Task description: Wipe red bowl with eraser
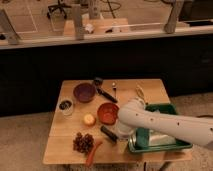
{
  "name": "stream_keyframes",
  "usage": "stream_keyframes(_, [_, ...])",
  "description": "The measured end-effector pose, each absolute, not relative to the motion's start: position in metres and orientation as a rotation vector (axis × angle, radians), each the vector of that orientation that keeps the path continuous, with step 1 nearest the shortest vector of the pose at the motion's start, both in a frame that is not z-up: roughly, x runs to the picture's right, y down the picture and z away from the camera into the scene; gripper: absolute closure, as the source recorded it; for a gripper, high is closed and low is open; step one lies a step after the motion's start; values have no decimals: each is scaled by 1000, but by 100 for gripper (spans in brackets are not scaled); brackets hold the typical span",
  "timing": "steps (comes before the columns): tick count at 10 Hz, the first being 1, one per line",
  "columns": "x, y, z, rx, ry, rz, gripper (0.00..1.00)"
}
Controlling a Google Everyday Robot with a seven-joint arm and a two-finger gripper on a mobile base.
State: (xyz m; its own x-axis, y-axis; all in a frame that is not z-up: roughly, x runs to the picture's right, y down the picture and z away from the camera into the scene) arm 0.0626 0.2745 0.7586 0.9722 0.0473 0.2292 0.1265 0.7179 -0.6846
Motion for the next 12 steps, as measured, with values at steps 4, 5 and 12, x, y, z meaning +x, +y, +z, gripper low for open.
stream_keyframes(4, [64, 284, 772, -737, -208, -31, 50])
stream_keyframes(5, [63, 284, 773, -733, -206, -24, 60])
stream_keyframes(12, [59, 262, 759, -712, -238, 36, 100])
